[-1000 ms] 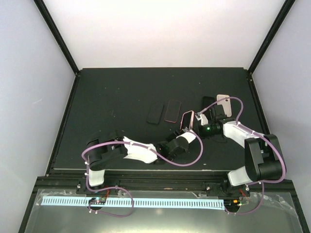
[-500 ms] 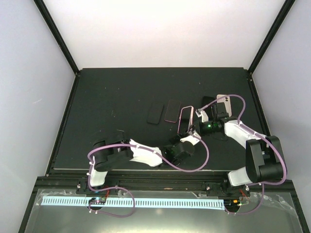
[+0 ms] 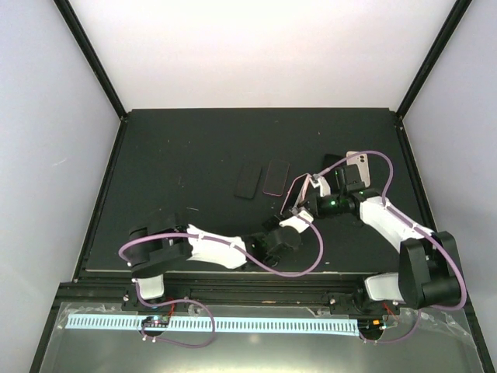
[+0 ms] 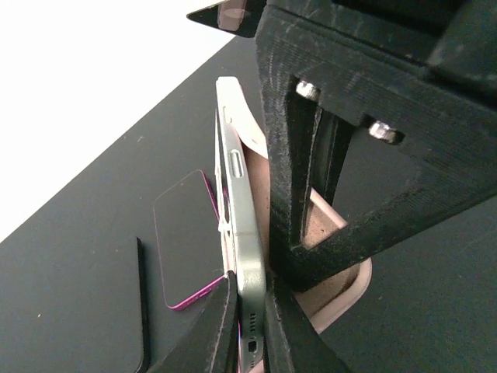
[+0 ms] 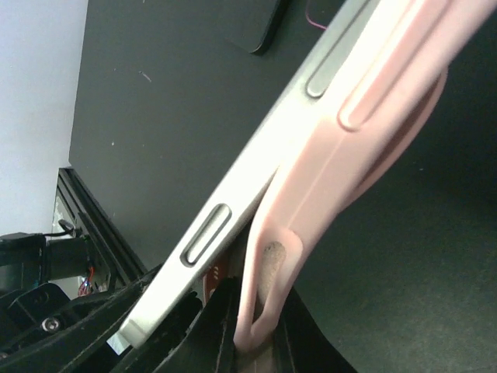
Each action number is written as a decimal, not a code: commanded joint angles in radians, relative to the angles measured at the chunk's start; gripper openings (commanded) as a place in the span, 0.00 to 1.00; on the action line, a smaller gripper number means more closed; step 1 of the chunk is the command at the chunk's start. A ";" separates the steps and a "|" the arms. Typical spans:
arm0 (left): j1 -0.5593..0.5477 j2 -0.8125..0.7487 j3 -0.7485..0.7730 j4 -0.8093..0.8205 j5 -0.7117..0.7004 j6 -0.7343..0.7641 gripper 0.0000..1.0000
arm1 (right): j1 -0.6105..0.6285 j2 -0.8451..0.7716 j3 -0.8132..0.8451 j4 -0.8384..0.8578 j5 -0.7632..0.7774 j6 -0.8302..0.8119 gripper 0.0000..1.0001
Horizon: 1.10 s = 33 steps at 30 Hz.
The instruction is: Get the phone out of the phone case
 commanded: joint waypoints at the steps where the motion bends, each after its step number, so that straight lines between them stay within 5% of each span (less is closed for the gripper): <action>1: 0.004 -0.134 -0.014 0.018 -0.116 -0.071 0.02 | 0.002 -0.051 -0.027 -0.095 0.146 -0.030 0.01; 14: -0.012 -0.329 -0.029 -0.086 -0.034 -0.203 0.02 | -0.006 -0.140 -0.040 -0.040 0.447 -0.044 0.01; 24: 0.108 -0.411 -0.124 -0.126 -0.161 0.180 0.01 | -0.040 -0.222 -0.053 0.027 0.391 -0.123 0.01; 33: 0.317 -0.341 -0.160 -0.242 -0.117 0.231 0.02 | -0.061 -0.237 -0.052 0.028 0.356 -0.128 0.01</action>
